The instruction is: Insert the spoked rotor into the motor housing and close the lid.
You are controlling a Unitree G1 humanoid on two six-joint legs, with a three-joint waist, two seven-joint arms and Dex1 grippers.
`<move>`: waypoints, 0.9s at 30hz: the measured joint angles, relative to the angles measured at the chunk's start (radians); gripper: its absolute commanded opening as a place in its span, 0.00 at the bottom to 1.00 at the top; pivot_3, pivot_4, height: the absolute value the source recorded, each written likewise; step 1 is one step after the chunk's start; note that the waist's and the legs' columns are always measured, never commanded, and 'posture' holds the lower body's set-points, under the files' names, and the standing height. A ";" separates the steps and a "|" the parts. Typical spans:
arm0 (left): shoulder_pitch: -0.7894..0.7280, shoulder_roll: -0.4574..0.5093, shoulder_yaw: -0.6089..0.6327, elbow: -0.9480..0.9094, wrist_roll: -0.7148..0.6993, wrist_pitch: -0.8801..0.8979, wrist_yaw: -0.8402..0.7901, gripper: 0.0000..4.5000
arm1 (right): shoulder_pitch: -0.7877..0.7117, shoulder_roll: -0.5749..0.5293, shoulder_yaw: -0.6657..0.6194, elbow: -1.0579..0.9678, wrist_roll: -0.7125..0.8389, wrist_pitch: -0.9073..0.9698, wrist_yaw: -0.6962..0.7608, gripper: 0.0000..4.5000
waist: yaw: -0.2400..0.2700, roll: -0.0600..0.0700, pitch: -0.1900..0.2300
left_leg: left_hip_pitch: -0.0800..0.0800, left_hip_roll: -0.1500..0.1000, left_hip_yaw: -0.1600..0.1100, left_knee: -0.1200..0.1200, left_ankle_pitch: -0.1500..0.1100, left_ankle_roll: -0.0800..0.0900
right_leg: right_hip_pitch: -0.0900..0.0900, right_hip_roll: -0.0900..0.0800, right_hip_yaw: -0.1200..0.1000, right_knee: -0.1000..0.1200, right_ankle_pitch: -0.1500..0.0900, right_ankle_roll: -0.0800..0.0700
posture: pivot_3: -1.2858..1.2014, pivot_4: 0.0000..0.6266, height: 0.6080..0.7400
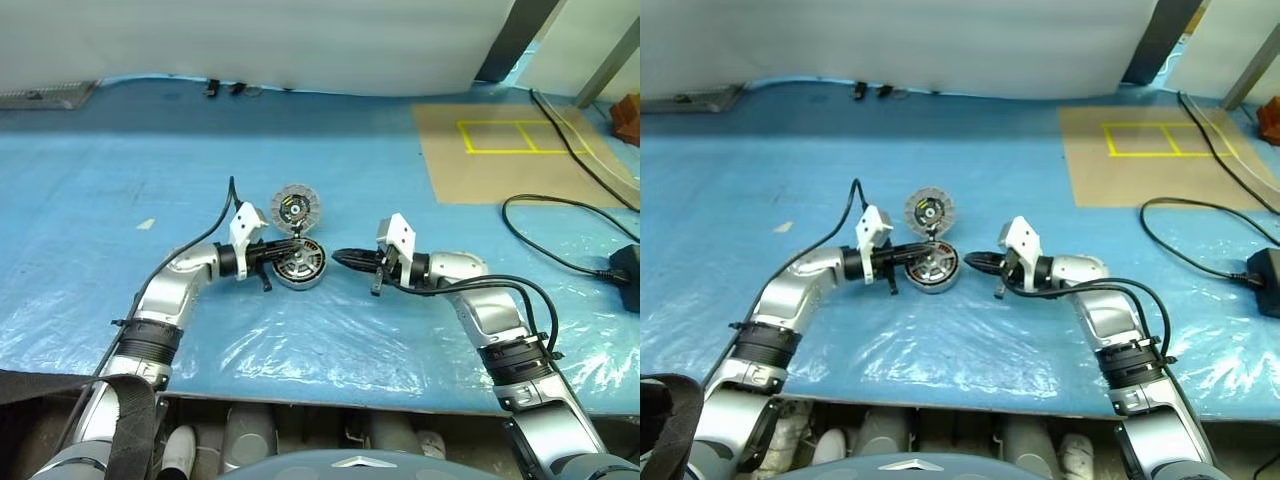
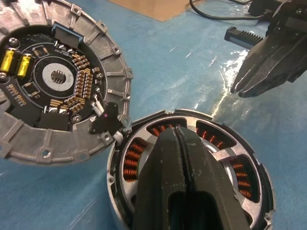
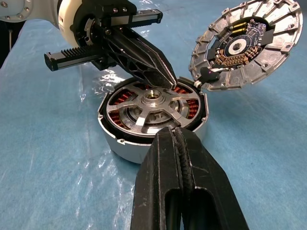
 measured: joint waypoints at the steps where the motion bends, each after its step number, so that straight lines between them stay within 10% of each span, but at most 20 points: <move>1: 0.000 -0.001 -0.001 0.000 0.000 0.000 -0.001 0.01 | 0.000 0.000 0.001 0.003 -0.001 0.000 0.000 0.00 | -0.002 0.000 0.000 | 0.000 0.000 0.000 0.000 0.000 0.000 | 0.000 0.000 0.000 0.000 0.000 0.000 | 0.52 0.24 1.00; 27: -0.010 0.009 0.046 -0.022 -0.046 -0.013 -0.017 0.01 | -0.020 0.020 0.007 0.011 -0.007 -0.006 -0.005 0.00 | -0.016 0.000 0.000 | -0.001 0.000 0.000 0.000 0.000 0.000 | 0.000 0.000 0.000 0.000 0.000 0.000 | 0.52 0.24 1.00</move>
